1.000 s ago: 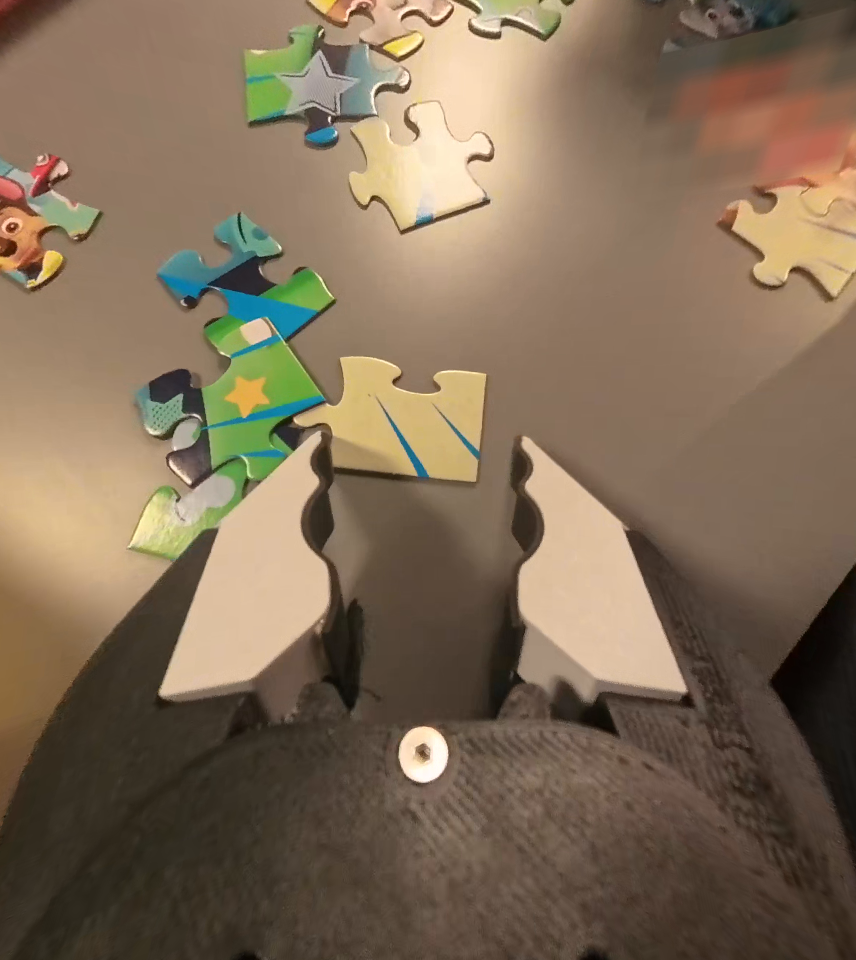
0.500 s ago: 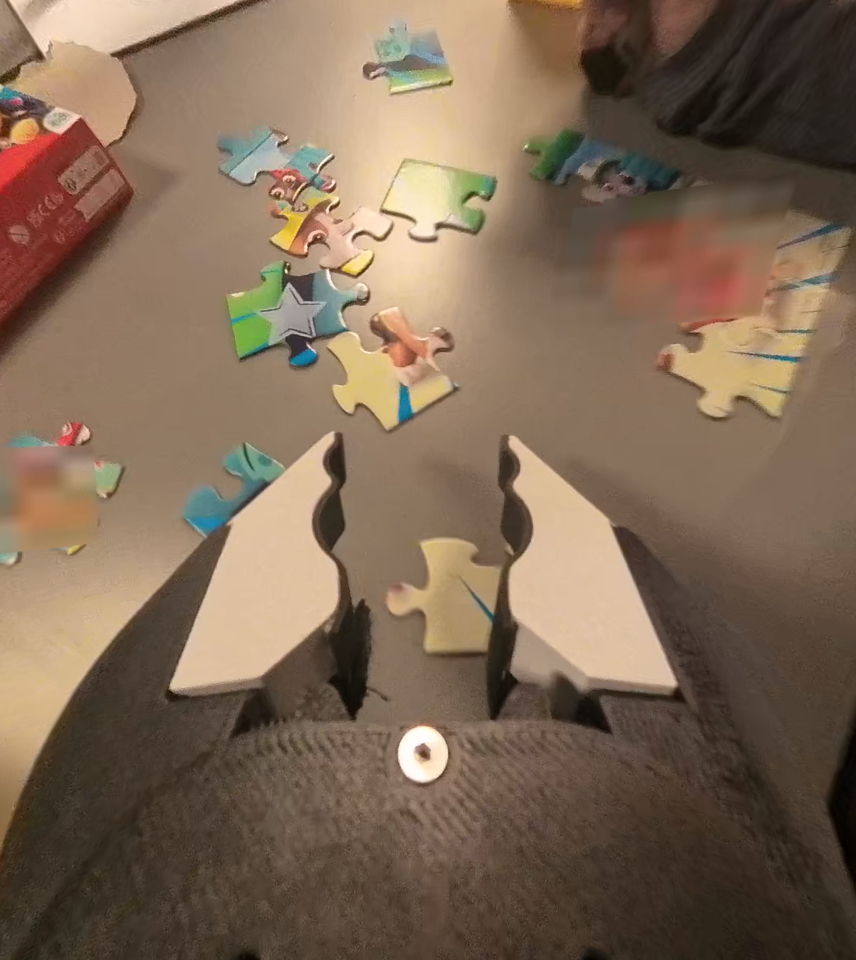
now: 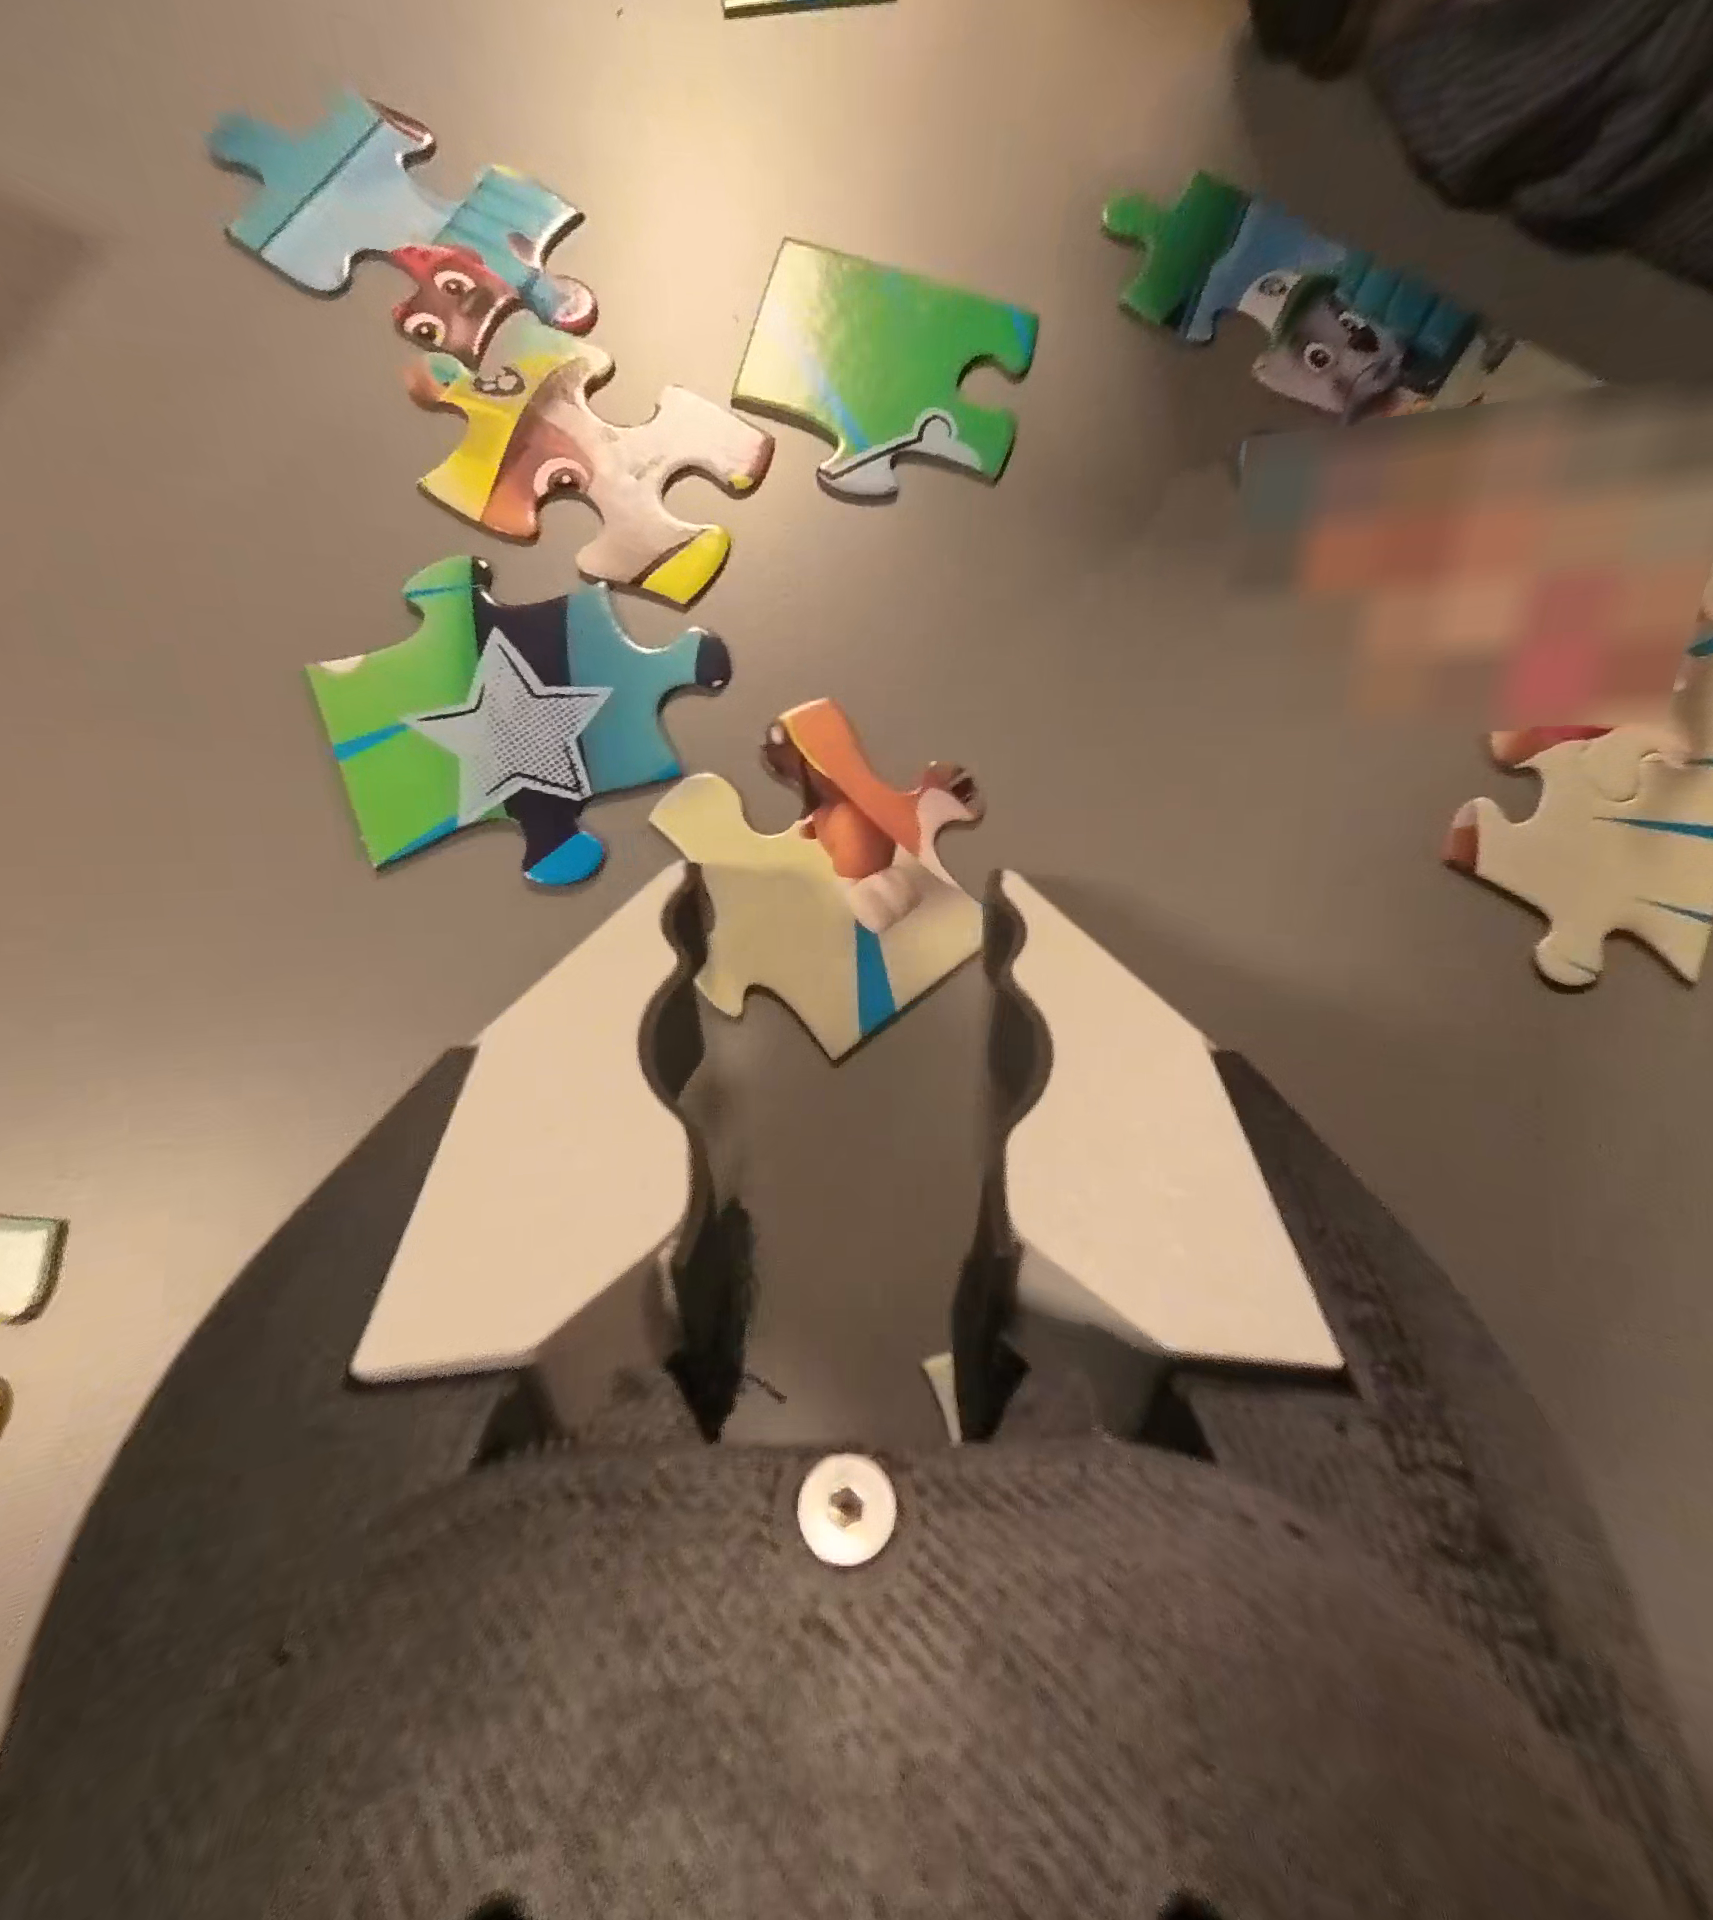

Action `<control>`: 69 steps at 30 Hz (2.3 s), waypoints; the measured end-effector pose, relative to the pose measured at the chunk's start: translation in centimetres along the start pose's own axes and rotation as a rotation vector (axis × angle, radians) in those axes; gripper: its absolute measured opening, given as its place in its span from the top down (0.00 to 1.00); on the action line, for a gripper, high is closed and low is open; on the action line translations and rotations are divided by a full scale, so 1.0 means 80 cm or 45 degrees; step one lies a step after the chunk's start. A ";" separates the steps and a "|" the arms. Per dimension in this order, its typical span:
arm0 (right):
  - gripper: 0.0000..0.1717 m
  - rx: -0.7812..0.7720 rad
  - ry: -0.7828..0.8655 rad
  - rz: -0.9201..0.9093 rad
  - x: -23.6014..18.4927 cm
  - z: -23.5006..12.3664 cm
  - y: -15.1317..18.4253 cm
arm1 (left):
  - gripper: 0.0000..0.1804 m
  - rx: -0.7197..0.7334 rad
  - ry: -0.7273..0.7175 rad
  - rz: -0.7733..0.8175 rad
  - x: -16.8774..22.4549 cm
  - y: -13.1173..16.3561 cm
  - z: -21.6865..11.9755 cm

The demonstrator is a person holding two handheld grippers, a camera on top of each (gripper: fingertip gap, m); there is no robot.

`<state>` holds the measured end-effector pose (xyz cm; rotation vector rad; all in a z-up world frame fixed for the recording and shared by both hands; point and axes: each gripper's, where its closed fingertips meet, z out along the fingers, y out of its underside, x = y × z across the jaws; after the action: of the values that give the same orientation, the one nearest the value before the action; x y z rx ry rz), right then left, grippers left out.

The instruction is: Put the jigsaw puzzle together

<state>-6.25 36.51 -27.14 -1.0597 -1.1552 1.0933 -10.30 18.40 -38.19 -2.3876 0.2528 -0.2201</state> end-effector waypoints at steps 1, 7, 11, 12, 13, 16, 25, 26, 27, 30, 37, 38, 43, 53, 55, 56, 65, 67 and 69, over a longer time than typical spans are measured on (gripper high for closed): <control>1.00 0.000 -0.003 -0.020 -0.002 0.000 -0.001 | 0.73 0.007 -0.010 -0.005 0.001 0.000 0.000; 1.00 -0.017 -0.023 -0.095 -0.012 0.002 0.001 | 0.81 0.024 -0.027 -0.024 0.022 0.007 -0.003; 1.00 -0.012 -0.017 -0.069 -0.009 0.001 0.000 | 0.81 0.012 -0.014 -0.029 0.046 0.016 -0.009; 1.00 -0.013 -0.017 -0.065 -0.009 0.001 0.000 | 0.81 0.008 -0.007 -0.024 0.053 0.019 -0.011; 1.00 -0.014 -0.017 -0.063 -0.009 0.001 0.001 | 0.81 0.002 0.002 -0.015 0.059 0.021 -0.013; 1.00 -0.018 -0.021 -0.072 -0.011 0.002 0.001 | 0.75 0.022 -0.046 0.032 0.059 0.019 -0.016; 1.00 -0.021 -0.022 -0.058 -0.009 0.001 0.002 | 0.61 0.001 0.121 0.185 0.052 0.004 0.005; 1.00 -0.022 -0.023 -0.055 -0.009 0.002 0.002 | 0.62 -0.009 0.140 0.179 0.052 0.003 0.005; 1.00 -0.022 -0.023 -0.054 -0.009 0.002 0.002 | 0.62 -0.020 0.154 0.180 0.051 0.004 0.004; 1.00 -0.024 -0.024 -0.051 -0.009 0.002 0.003 | 0.66 -0.058 0.145 0.228 0.049 0.007 0.003; 1.00 -0.027 -0.027 -0.042 -0.009 0.003 0.003 | 0.69 -0.107 0.177 0.286 0.058 0.010 0.002; 1.00 -0.027 -0.027 -0.041 -0.009 0.003 0.003 | 0.67 -0.105 0.192 0.294 0.061 0.010 0.002; 1.00 -0.027 -0.028 -0.038 -0.009 0.003 0.003 | 0.60 -0.097 0.212 0.302 0.063 0.011 0.002; 1.00 -0.023 -0.028 -0.024 -0.007 0.003 0.003 | 0.68 -0.108 0.204 0.378 0.070 0.019 -0.003; 1.00 -0.023 -0.029 -0.023 -0.007 0.003 0.003 | 0.68 -0.098 0.217 0.389 0.077 0.022 -0.006; 1.00 -0.024 -0.029 -0.023 -0.007 0.003 0.003 | 0.71 -0.090 0.228 0.395 0.081 0.024 -0.007; 1.00 -0.025 -0.030 -0.027 -0.008 0.003 0.003 | 0.75 -0.063 0.284 0.429 0.113 0.038 -0.017; 1.00 -0.025 -0.031 -0.029 -0.008 0.003 0.003 | 0.75 -0.064 0.293 0.425 0.116 0.038 -0.017; 1.00 -0.025 -0.032 -0.028 -0.008 0.003 0.003 | 0.75 -0.064 0.302 0.425 0.119 0.038 -0.017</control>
<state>-6.58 35.91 -27.48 -1.0486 -1.1968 1.0829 -1.81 13.02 -38.42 -2.3236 0.7674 -0.3427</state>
